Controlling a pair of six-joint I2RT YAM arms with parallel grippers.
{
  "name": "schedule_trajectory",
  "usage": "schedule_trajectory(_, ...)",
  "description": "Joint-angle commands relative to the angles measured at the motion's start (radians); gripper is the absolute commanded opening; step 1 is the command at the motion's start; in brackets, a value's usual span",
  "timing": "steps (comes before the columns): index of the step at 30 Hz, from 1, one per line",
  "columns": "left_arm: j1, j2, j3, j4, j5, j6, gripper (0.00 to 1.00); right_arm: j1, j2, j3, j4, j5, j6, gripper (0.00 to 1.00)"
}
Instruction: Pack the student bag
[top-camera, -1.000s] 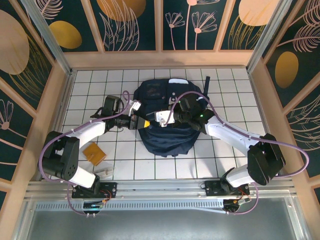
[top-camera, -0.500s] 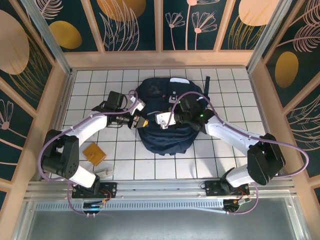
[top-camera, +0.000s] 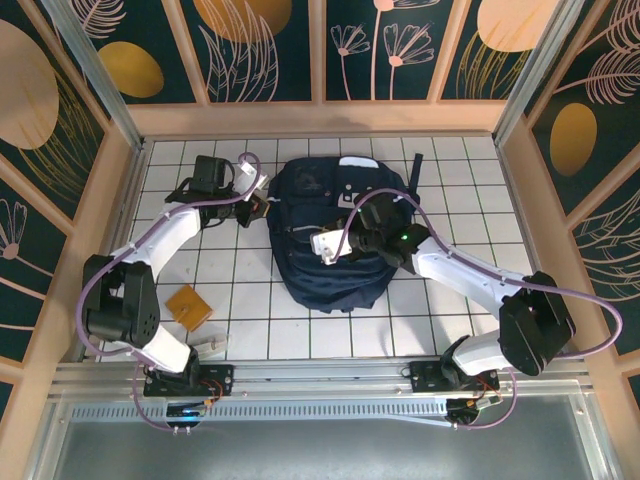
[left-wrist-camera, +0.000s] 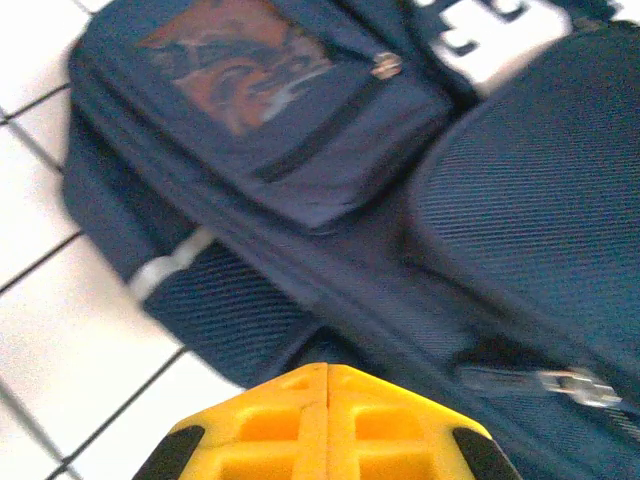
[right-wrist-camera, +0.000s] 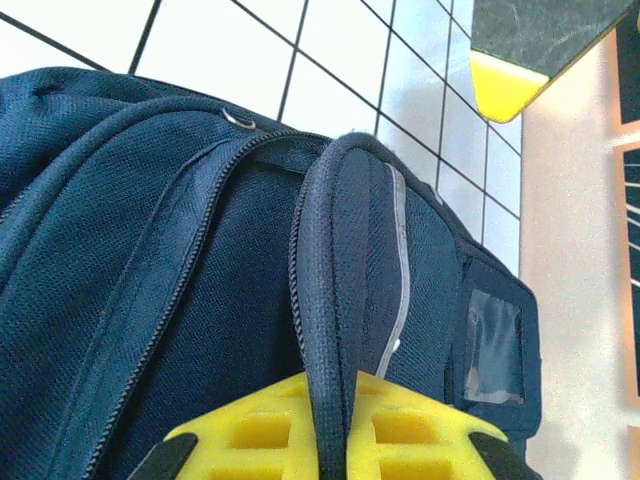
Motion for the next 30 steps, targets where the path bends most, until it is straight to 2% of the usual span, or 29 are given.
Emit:
schedule_trajectory(1,0.001,0.022,0.004,0.109,-0.116,0.026,0.0,0.035,-0.038,-0.016,0.031,-0.069,-0.011,0.0)
schedule_trajectory(3,0.001,0.039,0.014,0.145,-0.017,0.053,0.0,0.036,-0.036,-0.021,0.046,-0.083,0.007,0.0)
schedule_trajectory(5,0.0,0.036,0.009,0.154,0.171,0.106,0.0,0.033,-0.032,-0.018,0.047,-0.078,0.01,0.0)
schedule_trajectory(6,0.0,0.019,-0.012,0.16,0.25,0.13,0.04,0.025,-0.032,-0.013,0.045,-0.082,0.012,0.0)
schedule_trajectory(7,0.001,-0.009,-0.051,0.169,0.33,0.182,0.1,0.016,-0.033,-0.008,0.043,-0.09,0.016,0.0)
schedule_trajectory(9,0.0,-0.083,-0.153,0.173,0.442,0.33,0.37,-0.005,-0.044,-0.007,0.045,-0.105,0.021,0.0)
schedule_trajectory(10,0.0,-0.123,-0.232,0.195,0.457,0.383,0.49,-0.016,-0.052,-0.01,0.047,-0.113,0.02,0.0)
schedule_trajectory(12,0.0,-0.178,-0.325,0.251,0.428,0.414,0.58,-0.029,-0.066,-0.018,0.055,-0.125,0.02,0.0)
schedule_trajectory(14,-0.002,-0.194,-0.35,0.237,0.398,0.467,0.59,-0.035,-0.075,-0.02,0.052,-0.135,0.02,0.0)
schedule_trajectory(21,-0.019,-0.157,-0.339,0.323,0.294,0.487,0.61,-0.027,-0.077,-0.012,0.033,-0.15,0.017,0.0)
schedule_trajectory(26,-0.054,-0.098,-0.293,0.295,0.351,0.582,0.59,-0.023,-0.068,-0.005,0.028,-0.143,0.019,0.0)
schedule_trajectory(30,-0.094,-0.029,-0.25,0.232,0.328,0.623,0.54,-0.021,-0.053,0.017,0.014,-0.141,0.018,0.0)
